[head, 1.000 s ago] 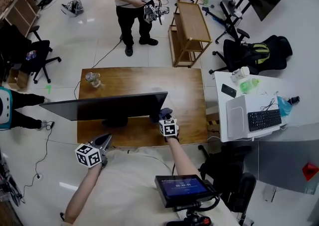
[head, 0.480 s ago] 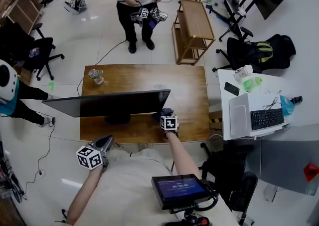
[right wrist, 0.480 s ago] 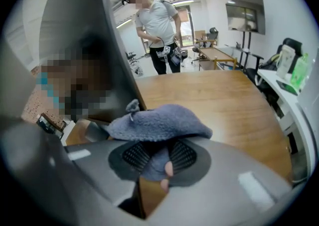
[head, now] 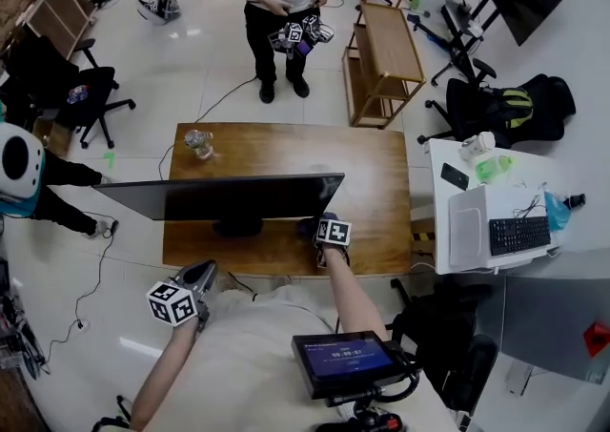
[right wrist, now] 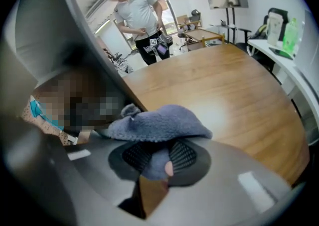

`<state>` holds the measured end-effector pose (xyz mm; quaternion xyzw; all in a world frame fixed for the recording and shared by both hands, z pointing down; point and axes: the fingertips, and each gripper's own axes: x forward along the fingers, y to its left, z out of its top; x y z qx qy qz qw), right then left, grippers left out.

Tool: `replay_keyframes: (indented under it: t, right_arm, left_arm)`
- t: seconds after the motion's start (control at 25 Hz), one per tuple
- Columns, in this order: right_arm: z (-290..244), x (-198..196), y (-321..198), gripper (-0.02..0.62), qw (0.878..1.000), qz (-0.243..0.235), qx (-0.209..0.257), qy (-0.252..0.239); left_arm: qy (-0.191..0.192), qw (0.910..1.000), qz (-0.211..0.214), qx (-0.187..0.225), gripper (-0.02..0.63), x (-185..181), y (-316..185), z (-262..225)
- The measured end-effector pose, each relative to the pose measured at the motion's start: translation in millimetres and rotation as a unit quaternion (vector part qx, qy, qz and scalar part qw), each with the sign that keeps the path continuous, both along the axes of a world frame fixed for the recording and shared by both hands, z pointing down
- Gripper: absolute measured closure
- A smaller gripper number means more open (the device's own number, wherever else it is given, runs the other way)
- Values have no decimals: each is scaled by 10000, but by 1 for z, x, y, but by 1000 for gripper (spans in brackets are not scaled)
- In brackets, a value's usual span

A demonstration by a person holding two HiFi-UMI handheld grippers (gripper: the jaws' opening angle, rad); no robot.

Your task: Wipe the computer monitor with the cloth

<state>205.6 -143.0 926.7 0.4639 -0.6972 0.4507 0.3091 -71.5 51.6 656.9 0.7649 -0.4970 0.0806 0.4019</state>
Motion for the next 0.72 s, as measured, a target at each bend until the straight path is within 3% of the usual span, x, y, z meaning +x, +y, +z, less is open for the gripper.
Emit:
replay_keyframes:
  t: [0.2,0.36,0.72]
  right_arm:
    - [-2,-6,3,509,9986,468,-139,-219]
    - [-5,-15,9,509,9956,797,-251,-414]
    - [-9,-75,25,509,9959,578,-250,-656]
  left_arm:
    - [26,9998,199,38,603,-7,1,-1]
    - [18,9999,145,30,603,-34,0,-5]
    - [12,9993,338,170,603,-58,-5,-11]
